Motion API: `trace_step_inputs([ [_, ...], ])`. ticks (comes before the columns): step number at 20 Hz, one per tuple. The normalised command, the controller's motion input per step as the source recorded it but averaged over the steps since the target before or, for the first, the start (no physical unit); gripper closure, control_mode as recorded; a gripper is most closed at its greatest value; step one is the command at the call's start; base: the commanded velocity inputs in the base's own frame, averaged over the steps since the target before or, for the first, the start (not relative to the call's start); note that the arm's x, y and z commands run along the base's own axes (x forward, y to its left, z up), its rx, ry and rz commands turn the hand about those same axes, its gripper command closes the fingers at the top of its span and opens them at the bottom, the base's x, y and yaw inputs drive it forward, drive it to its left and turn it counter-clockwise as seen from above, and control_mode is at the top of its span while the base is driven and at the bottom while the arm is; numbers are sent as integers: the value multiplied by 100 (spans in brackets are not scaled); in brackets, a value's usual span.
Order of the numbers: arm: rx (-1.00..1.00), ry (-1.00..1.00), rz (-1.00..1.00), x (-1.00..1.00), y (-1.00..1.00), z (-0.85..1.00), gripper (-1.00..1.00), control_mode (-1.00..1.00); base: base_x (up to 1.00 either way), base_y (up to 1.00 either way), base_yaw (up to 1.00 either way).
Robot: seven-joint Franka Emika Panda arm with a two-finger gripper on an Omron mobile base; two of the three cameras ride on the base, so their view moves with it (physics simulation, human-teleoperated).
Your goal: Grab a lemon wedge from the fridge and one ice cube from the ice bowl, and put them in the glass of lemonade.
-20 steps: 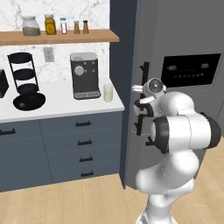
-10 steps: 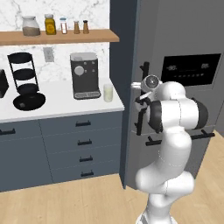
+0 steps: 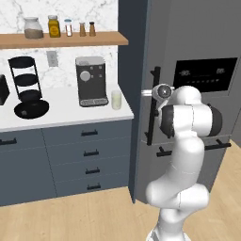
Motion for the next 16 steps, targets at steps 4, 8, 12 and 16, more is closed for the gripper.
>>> trace_step_inputs([
  [4, -1, 2, -14, 63, 5, 0, 100, -100, 0, 0, 0],
  [8, 0, 8, -16, 4, 9, 12, 100, -100, 0, 0, 0],
  [12, 0, 11, -16, -16, 0, 37, 100, -100, 0, 0, 0],
  [16, 0, 11, -13, -24, 0, 60, 100, -100, 0, 0, 0],
])
